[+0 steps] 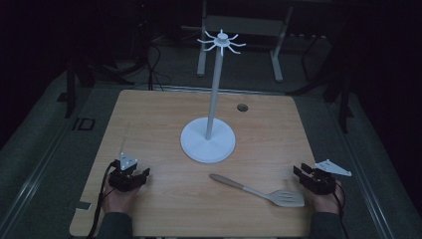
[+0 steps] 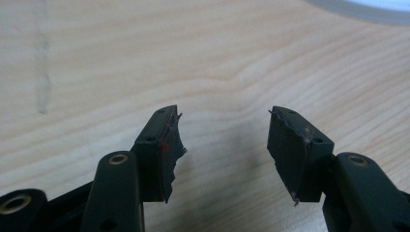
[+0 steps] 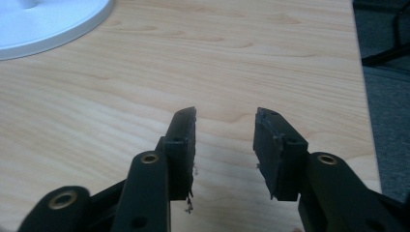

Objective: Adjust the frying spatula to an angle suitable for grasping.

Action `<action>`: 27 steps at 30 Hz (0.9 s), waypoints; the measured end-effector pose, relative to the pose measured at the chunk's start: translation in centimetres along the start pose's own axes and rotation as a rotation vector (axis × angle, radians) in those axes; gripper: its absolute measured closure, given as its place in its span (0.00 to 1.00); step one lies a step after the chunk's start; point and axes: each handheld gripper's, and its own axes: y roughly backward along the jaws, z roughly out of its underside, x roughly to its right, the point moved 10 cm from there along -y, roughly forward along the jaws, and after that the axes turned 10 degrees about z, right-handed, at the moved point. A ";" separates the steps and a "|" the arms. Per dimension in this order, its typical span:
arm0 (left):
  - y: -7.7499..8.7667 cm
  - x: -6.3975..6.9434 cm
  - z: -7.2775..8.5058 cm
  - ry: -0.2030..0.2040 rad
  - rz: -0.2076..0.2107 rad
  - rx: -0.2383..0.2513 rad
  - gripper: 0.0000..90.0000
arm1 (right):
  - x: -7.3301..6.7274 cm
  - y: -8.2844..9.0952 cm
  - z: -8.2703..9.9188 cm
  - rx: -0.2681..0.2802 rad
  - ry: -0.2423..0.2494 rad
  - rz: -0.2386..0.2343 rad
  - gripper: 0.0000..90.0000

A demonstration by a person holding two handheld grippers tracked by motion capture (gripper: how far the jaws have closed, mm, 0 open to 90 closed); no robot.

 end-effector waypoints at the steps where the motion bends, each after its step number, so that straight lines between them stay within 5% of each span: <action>1: 0.2 0.0 -0.1 -0.001 -0.005 0.014 0.49 | -0.1 0.2 0.0 0.004 0.010 0.004 0.66; 7: 0.7 -0.2 -0.4 0.014 -0.022 0.056 0.49 | -0.8 1.8 -0.9 0.021 0.062 -0.005 0.70; 11: 0.7 -0.3 -0.3 0.027 -0.020 0.051 0.48 | -2.2 3.9 -1.7 0.049 0.041 -0.085 0.72; 19: 0.3 0.1 -0.1 0.000 -0.023 0.029 0.47 | -4.5 5.2 -0.3 -0.020 0.141 -0.162 0.99; 27: 0.1 0.4 -0.1 -0.024 -0.025 0.011 0.47 | -5.2 5.3 1.7 -0.104 0.196 -0.186 1.00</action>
